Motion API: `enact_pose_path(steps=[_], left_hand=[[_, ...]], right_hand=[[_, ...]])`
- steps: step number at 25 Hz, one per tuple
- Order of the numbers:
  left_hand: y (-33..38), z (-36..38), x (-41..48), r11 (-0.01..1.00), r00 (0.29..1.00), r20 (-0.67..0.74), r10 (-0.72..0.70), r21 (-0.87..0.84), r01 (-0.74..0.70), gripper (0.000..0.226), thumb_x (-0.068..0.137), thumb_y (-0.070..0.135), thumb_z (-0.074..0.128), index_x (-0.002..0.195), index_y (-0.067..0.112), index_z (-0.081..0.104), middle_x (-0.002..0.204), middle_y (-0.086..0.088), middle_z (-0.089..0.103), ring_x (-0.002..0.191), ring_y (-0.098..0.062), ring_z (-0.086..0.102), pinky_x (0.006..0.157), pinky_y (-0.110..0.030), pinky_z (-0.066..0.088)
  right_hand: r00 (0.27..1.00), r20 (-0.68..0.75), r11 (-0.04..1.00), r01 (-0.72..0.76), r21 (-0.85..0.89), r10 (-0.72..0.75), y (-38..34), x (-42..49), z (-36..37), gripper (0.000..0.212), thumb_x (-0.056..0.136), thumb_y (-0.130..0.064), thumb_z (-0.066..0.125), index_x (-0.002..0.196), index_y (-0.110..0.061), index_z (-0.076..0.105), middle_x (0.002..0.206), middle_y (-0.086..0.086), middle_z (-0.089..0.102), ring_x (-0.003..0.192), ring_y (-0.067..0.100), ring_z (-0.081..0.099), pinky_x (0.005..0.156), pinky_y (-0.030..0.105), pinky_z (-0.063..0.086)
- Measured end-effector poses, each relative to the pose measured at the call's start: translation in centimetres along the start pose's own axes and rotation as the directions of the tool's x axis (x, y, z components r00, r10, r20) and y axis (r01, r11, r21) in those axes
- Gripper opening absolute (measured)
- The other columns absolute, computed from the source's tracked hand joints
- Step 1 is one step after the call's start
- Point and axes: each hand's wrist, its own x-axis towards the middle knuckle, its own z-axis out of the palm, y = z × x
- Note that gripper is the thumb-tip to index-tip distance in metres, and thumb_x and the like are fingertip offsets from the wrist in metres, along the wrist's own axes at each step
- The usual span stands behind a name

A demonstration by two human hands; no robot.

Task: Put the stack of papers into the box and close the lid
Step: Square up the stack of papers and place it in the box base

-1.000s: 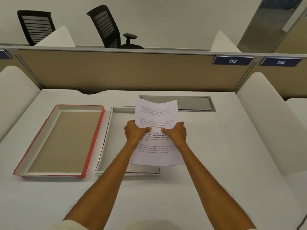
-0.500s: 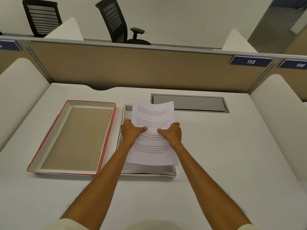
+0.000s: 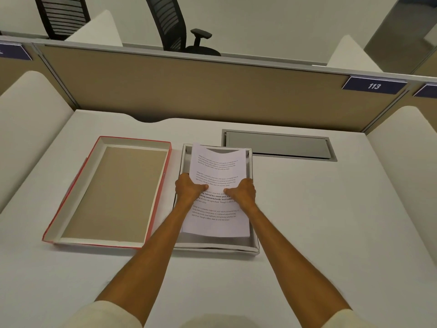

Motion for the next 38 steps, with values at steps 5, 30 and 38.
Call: enact_pose_path(steps=[5,30,38], left_hand=[[-0.8,0.4,0.7,1.000,1.000,0.008,-0.019,-0.009,0.020,0.046,0.075,0.022,0.083,0.111,0.005,0.061,0.122,-0.017,0.067,0.103,-0.035,0.069,0.086,-0.042,0.056],[-1.9,1.1,1.4,1.000,1.000,0.004,-0.028,-0.001,0.028,0.045,0.076,0.022,0.081,0.113,0.005,0.063,0.122,-0.017,0.068,0.104,-0.035,0.069,0.086,-0.043,0.055],[-2.3,1.3,1.1,1.000,0.999,-0.031,0.013,0.006,-0.013,0.048,0.075,0.021,0.083,0.114,0.003,0.062,0.122,-0.019,0.067,0.105,-0.037,0.067,0.085,-0.041,0.055]], right_hand=[[1.000,0.027,1.000,0.004,-0.017,-0.004,0.5,0.5,0.6,0.035,0.080,-0.019,0.077,0.104,-0.007,0.055,0.113,0.013,0.064,0.096,0.026,0.068,0.074,0.030,0.058],[0.998,0.035,0.998,0.049,-0.036,-0.048,1.0,1.6,1.3,0.012,0.083,-0.004,0.066,0.081,-0.004,0.055,0.099,0.020,0.069,0.071,0.021,0.059,0.046,0.017,0.037],[0.998,0.028,0.995,0.064,-0.072,-0.062,1.4,1.7,1.1,0.006,0.084,-0.002,0.067,0.087,-0.001,0.063,0.101,0.020,0.069,0.075,0.024,0.063,0.052,0.021,0.044]])
